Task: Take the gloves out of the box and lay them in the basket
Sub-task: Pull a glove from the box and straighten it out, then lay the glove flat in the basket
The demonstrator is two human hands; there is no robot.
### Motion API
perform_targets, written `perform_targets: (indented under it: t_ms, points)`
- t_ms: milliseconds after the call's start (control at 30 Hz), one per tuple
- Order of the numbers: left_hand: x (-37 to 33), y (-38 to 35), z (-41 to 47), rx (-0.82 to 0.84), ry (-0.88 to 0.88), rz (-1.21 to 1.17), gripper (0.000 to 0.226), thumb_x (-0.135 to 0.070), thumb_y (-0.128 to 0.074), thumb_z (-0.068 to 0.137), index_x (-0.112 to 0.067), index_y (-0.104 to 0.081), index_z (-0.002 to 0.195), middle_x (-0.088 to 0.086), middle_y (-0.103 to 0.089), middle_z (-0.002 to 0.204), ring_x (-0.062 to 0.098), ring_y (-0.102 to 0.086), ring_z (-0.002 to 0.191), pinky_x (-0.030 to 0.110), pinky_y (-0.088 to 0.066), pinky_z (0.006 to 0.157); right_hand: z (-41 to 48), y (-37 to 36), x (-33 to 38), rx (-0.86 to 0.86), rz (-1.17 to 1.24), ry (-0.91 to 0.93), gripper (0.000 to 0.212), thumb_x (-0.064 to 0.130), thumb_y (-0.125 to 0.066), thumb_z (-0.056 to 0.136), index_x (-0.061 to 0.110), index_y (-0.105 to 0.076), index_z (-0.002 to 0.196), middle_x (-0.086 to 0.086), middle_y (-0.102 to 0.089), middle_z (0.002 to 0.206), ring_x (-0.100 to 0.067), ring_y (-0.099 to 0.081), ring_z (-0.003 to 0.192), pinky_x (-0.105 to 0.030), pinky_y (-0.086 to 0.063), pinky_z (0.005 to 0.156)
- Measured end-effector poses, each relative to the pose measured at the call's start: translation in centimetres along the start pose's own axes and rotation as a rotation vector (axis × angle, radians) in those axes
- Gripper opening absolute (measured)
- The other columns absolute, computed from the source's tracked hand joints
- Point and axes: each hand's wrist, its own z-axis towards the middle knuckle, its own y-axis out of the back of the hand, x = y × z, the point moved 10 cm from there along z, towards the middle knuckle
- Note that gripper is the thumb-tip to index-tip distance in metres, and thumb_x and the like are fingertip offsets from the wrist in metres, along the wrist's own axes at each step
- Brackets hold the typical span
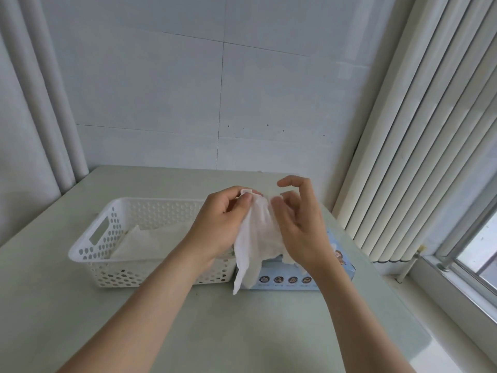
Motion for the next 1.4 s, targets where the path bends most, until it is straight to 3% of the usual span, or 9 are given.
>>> perform_targets:
  t_ms: [133,233,400,533,733,833,900,1133,1400]
  points:
    - [1.0,2.0,0.3,-0.167,0.024,0.036,0.031,-0.029,-0.047,0.112,-0.026,-0.075,0.096,0.006,-0.072,0.090,0.016,-0.059,0.078,0.034,-0.043,0.074,0.0,1.9,-1.3,-0.134,-0.220,-0.034,0.009,0.019,-0.058,0.107,0.021,-0.066,0.110,0.016,-0.068,0.082,-0.009,-0.063,0.074,-0.031,-0.053,0.069]
    - [1.3,3.5,0.5,-0.259,0.043,-0.066,0.027,-0.031,-0.050,0.111,-0.018,-0.069,0.097,0.006,-0.065,0.085,0.015,-0.057,0.079,0.035,-0.043,0.075,-0.4,3.1,-1.7,-0.201,-0.468,-0.037,0.013,0.019,-0.061,0.104,0.020,-0.074,0.101,0.012,-0.073,0.093,-0.007,-0.062,0.090,-0.028,-0.046,0.085]
    - [0.8,4.5,0.5,-0.314,0.053,-0.257,0.024,-0.039,-0.053,0.109,-0.018,-0.061,0.101,-0.005,-0.061,0.088,0.015,-0.057,0.082,0.037,-0.045,0.075,-1.6,0.8,-4.9,0.154,-0.998,-0.251,0.057,0.040,-0.037,0.106,0.013,-0.060,0.061,0.004,-0.056,0.090,-0.025,-0.042,0.103,-0.036,-0.019,0.090]
    - [-0.1,4.7,0.4,-0.298,0.016,-0.299,0.023,-0.036,-0.052,0.110,-0.022,-0.057,0.092,-0.010,-0.056,0.081,0.013,-0.053,0.078,0.036,-0.044,0.075,-1.7,0.3,-4.6,0.178,-1.030,-0.214,0.045,0.033,-0.042,0.098,0.016,-0.058,0.060,0.006,-0.052,0.105,-0.024,-0.038,0.111,-0.040,-0.020,0.102]
    - [-1.6,5.0,0.7,-0.197,-0.058,-0.156,0.012,-0.021,-0.054,0.109,-0.023,-0.064,0.104,-0.004,-0.061,0.090,0.014,-0.056,0.082,0.033,-0.043,0.074,-0.7,2.2,2.1,-0.268,-0.550,0.089,0.030,0.034,-0.051,0.102,0.026,-0.074,0.120,0.010,-0.065,0.125,-0.015,-0.056,0.121,-0.040,-0.037,0.108]
    - [-1.9,4.5,0.6,-0.061,-0.030,-0.115,0.013,-0.019,-0.058,0.104,-0.028,-0.061,0.094,0.018,-0.065,0.102,0.020,-0.058,0.088,0.038,-0.044,0.077,0.4,0.2,3.0,-0.080,-0.196,0.055,0.034,0.025,-0.058,0.106,0.027,-0.060,0.140,0.015,-0.069,0.127,-0.002,-0.061,0.123,-0.029,-0.049,0.100]
    - [-2.3,4.6,0.4,-0.031,-0.022,-0.128,0.012,-0.013,-0.056,0.106,-0.023,-0.056,0.098,0.013,-0.074,0.109,0.019,-0.066,0.091,0.031,-0.049,0.075,0.7,-2.0,2.8,0.084,-0.124,-0.011,0.044,0.026,-0.063,0.103,0.033,-0.052,0.145,0.016,-0.072,0.121,-0.001,-0.063,0.121,-0.027,-0.049,0.100]
    - [-2.1,7.4,0.7,-0.172,-0.061,-0.211,0.027,-0.001,-0.070,0.097,-0.022,-0.053,0.093,0.008,-0.076,0.102,0.018,-0.067,0.087,0.033,-0.051,0.077,3.6,-3.6,3.1,0.043,-0.118,-0.051,0.018,0.023,-0.058,0.104,0.022,-0.076,0.100,0.003,-0.075,0.082,-0.016,-0.069,0.077,-0.042,-0.059,0.072]
    - [-0.3,9.1,1.1,-0.224,0.047,-0.128,0.041,0.006,-0.075,0.086,-0.024,-0.067,0.113,-0.003,-0.077,0.105,0.015,-0.073,0.096,0.030,-0.055,0.082,5.1,-5.3,3.5,0.023,0.108,-0.129,0.025,0.026,-0.048,0.112,0.015,-0.066,0.099,0.001,-0.059,0.075,-0.008,-0.050,0.061,-0.025,-0.043,0.055]
